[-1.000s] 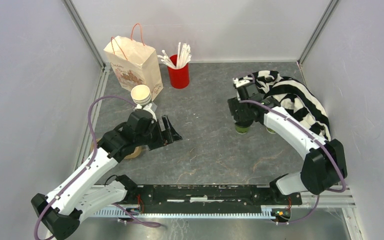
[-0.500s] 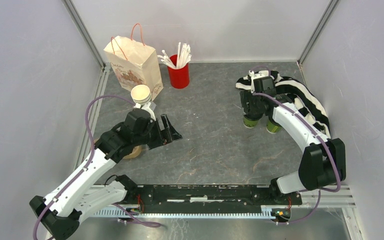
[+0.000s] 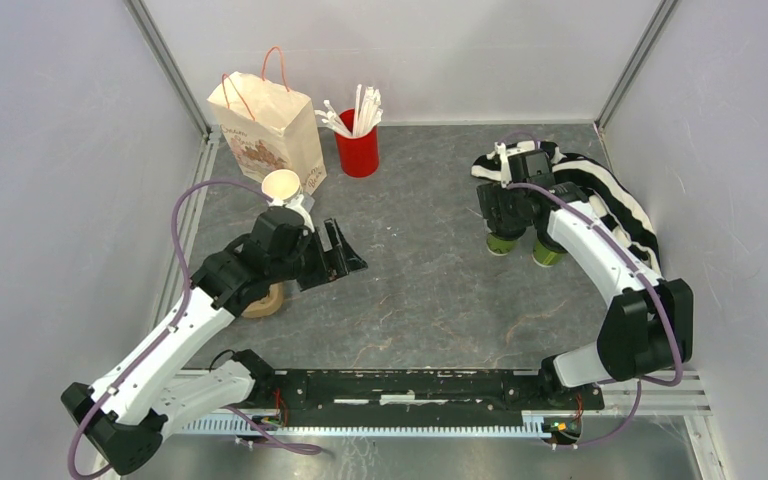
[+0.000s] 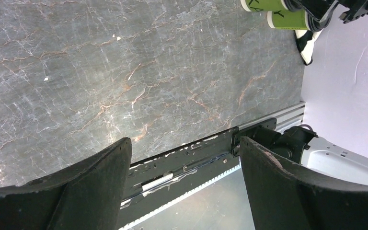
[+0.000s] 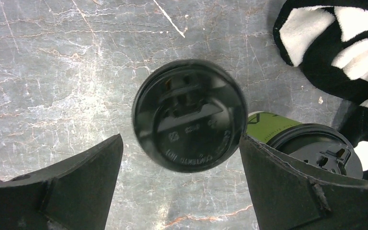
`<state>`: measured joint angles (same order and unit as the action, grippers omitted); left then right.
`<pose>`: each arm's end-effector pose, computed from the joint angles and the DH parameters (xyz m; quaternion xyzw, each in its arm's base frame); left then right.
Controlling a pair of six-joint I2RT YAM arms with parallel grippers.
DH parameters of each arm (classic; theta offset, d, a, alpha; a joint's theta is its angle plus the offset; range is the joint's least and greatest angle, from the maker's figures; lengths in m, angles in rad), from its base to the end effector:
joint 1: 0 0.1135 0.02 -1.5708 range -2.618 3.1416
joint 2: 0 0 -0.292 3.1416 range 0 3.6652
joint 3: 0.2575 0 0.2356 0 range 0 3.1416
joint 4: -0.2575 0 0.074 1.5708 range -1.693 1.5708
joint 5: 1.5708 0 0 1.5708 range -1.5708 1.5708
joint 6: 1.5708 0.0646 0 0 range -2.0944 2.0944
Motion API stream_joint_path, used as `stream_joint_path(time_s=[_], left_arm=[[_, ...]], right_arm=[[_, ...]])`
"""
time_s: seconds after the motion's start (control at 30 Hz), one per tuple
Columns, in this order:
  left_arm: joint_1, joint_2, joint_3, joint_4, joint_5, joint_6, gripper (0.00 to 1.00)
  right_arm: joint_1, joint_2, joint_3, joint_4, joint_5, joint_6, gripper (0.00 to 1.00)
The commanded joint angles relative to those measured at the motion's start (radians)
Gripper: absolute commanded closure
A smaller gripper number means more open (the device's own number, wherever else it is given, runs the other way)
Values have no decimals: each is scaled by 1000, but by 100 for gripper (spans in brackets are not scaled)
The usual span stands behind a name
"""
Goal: Pack the takeout coffee
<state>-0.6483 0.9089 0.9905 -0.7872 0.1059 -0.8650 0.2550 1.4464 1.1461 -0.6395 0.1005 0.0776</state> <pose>0.1297 -0.1069 0.3326 -0.0760 0.9037 -0.3223 0.2714 0.2926 0.0696 0.2815 -0.0686 0.9471 0.0042 0.3135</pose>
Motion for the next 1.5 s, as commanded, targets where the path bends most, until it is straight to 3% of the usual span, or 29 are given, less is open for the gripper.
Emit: stream_joint_path(time_s=[0.0, 0.37, 0.7, 1.2, 1.33, 1.47], left_arm=[[-4, 22, 47, 1, -14, 56, 11], [18, 195, 171, 37, -22, 141, 11], [211, 425, 416, 45, -37, 307, 11], [312, 711, 787, 94, -450, 383, 15], [321, 744, 862, 9, -526, 381, 18], [320, 660, 780, -140, -623, 298, 18]], right_arm=[[-4, -48, 69, -36, -18, -27, 2], [-2, -88, 131, -82, -97, -27, 2], [29, -148, 106, -40, -274, 19, 2], [36, -20, 267, -51, -313, 10, 2], [36, -20, 267, -60, -312, 0, 2], [37, -27, 261, -68, -303, -11, 2]])
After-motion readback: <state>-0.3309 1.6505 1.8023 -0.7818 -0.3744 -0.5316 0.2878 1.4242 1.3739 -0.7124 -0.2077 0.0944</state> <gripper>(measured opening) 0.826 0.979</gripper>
